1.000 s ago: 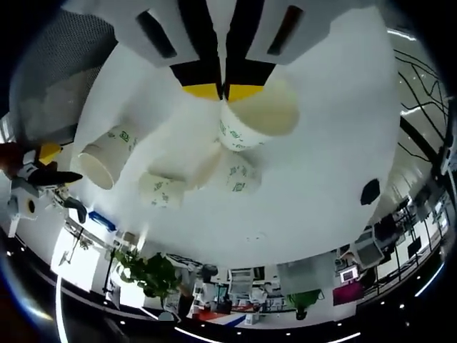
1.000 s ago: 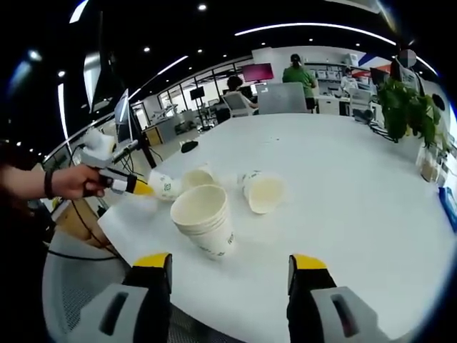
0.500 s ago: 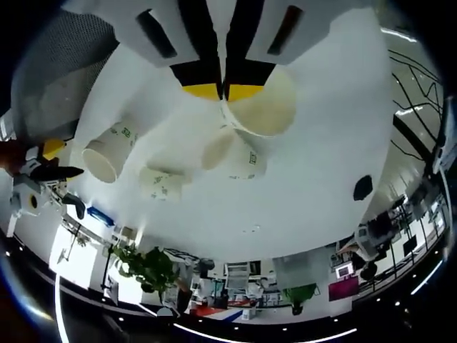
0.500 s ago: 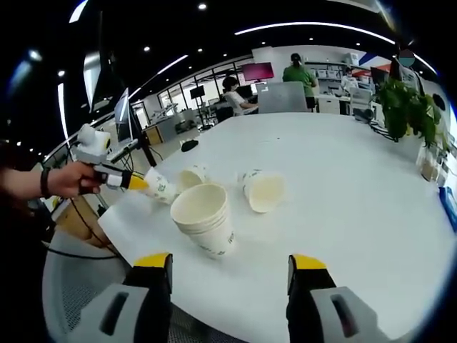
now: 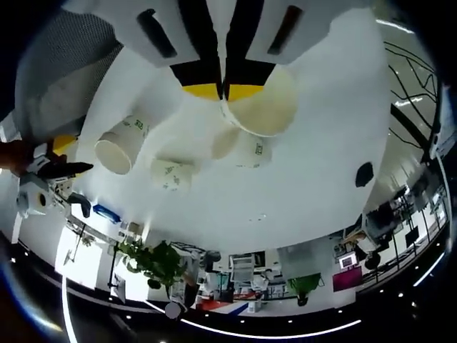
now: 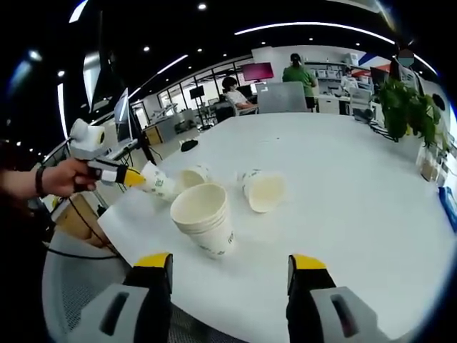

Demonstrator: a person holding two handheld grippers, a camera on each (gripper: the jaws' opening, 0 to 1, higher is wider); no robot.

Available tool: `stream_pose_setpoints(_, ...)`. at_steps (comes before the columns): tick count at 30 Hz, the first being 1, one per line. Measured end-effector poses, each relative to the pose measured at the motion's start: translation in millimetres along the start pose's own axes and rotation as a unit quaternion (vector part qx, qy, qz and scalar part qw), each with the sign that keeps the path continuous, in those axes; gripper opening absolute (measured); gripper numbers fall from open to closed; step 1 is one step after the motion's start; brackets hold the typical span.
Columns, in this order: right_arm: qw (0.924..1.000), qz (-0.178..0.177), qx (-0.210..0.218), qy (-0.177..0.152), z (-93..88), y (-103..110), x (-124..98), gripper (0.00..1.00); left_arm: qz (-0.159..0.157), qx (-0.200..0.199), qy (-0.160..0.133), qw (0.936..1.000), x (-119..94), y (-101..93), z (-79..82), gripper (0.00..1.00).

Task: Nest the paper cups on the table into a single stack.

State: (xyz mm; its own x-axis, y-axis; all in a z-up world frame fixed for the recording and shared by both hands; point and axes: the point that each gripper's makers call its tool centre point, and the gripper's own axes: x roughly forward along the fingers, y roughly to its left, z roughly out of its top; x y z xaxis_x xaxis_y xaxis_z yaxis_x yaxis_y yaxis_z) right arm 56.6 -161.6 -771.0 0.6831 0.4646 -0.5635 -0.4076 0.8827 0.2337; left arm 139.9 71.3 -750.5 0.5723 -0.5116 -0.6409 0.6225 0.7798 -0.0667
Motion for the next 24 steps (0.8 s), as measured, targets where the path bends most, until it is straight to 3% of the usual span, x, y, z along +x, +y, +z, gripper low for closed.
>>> stream_pose_setpoints(6, 1.0, 0.001, 0.0, 0.002, -0.8, -1, 0, 0.65, -0.016, 0.021, -0.019, 0.9995, -5, -24.6, 15.8, 0.0)
stream_pose_setpoints(11, 1.0, 0.001, -0.001, 0.002, -1.0, -2, 2, 0.65, -0.044, 0.05, -0.048, 0.9967, -3, -46.0, 36.8, 0.0)
stream_pose_setpoints(16, 1.0, -0.001, 0.001, -0.002, 0.0, -2, 1, 0.65, -0.074, 0.085, -0.07, 0.9912, -10, -79.5, 61.8, 0.0)
stream_pose_setpoints(24, 0.9999, -0.003, 0.0, -0.01, 3.7, -2, -1, 0.65, -0.11, 0.112, -0.082, 0.9841, -6, -108.5, 76.1, 0.0)
